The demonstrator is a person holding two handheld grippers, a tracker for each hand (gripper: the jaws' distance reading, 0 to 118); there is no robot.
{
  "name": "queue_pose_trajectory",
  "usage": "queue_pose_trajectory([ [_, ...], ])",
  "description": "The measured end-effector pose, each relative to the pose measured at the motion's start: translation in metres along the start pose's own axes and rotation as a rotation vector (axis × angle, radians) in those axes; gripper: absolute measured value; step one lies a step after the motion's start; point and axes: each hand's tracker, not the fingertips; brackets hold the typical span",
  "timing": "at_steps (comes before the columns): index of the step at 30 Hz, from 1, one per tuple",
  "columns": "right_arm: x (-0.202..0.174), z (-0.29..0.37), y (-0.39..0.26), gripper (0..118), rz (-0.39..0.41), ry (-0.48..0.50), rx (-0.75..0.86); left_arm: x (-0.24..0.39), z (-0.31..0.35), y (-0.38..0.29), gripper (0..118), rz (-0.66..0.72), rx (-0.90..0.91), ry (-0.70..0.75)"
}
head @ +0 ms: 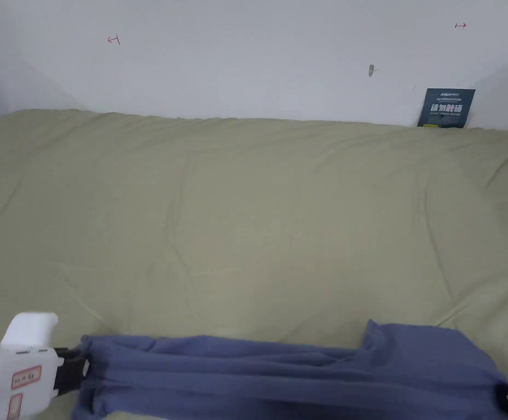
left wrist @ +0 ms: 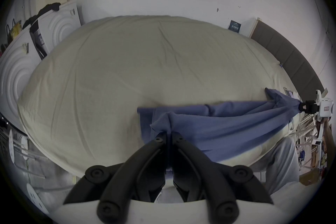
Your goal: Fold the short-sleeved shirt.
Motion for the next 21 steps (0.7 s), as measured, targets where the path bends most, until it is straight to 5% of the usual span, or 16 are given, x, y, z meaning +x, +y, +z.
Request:
queue_pose_trajectory([
  [7,-0.011,-0.013,-0.023,3,0.006,-0.020,-0.016,-0.009,-0.020,-0.028,6,0.011,-0.017,-0.009],
  [8,-0.012,-0.014,-0.023,5,-0.007,-0.017,-0.019,-0.006,-0.017,-0.026,34,0.017,-0.015,-0.005],
  [9,-0.013,-0.013,-0.024,13,-0.011,-0.016,-0.015,-0.006,-0.016,-0.026,78,0.015,-0.012,-0.004],
  [10,-0.015,-0.010,-0.023,38,-0.020,-0.044,-0.003,-0.006,-0.015,-0.025,117,0.015,-0.010,0.005],
  [11,-0.019,-0.006,-0.022,98,-0.021,-0.096,0.015,-0.006,-0.015,-0.026,114,0.007,-0.014,0.040],
  [12,-0.020,-0.004,-0.022,118,-0.013,-0.099,0.011,-0.004,-0.009,-0.030,114,0.059,0.058,0.060],
  [19,-0.035,0.024,-0.014,118,-0.055,-0.132,0.191,0.027,0.044,-0.022,112,0.058,0.192,0.037],
  [21,-0.047,0.035,-0.013,118,-0.088,-0.149,0.258,0.032,0.052,-0.013,97,0.053,0.252,0.026],
])
